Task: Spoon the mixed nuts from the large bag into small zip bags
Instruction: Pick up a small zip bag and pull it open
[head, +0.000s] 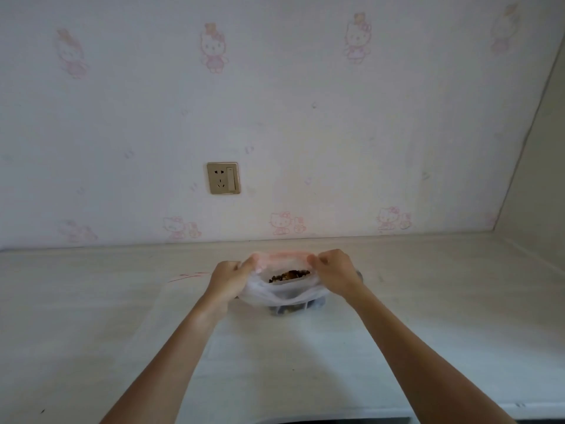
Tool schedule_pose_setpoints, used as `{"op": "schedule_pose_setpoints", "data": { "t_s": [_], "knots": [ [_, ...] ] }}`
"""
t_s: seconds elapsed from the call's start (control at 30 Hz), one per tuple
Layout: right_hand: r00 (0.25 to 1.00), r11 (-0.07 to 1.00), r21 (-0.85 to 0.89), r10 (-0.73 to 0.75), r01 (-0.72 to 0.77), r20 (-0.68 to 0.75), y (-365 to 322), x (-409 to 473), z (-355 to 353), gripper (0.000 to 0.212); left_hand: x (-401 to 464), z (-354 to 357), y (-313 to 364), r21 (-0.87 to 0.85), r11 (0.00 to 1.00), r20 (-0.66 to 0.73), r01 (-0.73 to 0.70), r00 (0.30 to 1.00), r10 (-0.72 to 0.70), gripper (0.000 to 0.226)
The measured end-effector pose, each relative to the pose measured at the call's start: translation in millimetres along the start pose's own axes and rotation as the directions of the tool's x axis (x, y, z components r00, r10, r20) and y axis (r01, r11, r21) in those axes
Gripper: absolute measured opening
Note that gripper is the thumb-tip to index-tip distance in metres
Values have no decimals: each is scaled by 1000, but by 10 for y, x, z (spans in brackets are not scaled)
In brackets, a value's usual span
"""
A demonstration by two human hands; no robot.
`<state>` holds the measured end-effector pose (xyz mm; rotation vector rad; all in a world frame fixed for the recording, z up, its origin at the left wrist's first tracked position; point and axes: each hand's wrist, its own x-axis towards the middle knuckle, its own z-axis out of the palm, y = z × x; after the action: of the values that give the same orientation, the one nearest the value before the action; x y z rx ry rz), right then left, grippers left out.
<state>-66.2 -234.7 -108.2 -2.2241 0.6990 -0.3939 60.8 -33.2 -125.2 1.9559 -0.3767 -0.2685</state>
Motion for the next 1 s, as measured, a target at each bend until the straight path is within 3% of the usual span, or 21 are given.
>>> {"op": "schedule_pose_setpoints", "data": {
  "t_s": [0.13, 0.23, 0.33, 0.4, 0.5, 0.57, 0.63, 0.77, 0.87, 1.0],
  "knots": [
    [973, 945, 234, 222, -230, 61, -66, 50, 69, 32, 59, 158, 7, -180, 977, -39, 118, 991, -127, 50],
    [933, 862, 360, 341, -358, 110, -136, 16, 88, 26, 38, 277, 64, -160, 975, -120, 152, 978, -172, 56],
    [923, 830, 411, 371, -377, 97, -102, -3, 72, 25, 11, 277, 68, -98, 977, -73, 189, 978, -197, 63],
    [955, 896, 334, 293, -293, 52, -27, 29, 43, 27, -25, 179, 78, 89, 980, -41, 180, 983, -177, 76],
    [989, 989, -14, 149, -149, 5, 15, -12, -76, 50, -81, -36, 104, 390, 912, -78, 125, 992, -102, 95],
    [992, 954, -274, 120, -124, -32, -10, -64, -145, 59, -91, -133, 122, 538, 833, -73, 128, 992, -106, 95],
    [992, 912, -391, 117, -123, -39, -75, -118, -181, 60, -135, -148, 166, 570, 808, -7, 150, 984, -177, 82],
    [983, 931, -331, 177, -153, 45, -101, -171, -209, 44, -233, -126, 225, 323, 918, 98, 231, 956, -276, 56],
    [952, 961, 7, 271, -275, 142, -15, -195, -219, 28, -359, -132, 223, 105, 943, 203, 315, 922, -331, 35],
    [910, 838, 357, 356, -412, 212, 131, -258, -176, 17, -419, -135, 113, -253, 874, 287, 414, 895, -341, 26]
  ]
}}
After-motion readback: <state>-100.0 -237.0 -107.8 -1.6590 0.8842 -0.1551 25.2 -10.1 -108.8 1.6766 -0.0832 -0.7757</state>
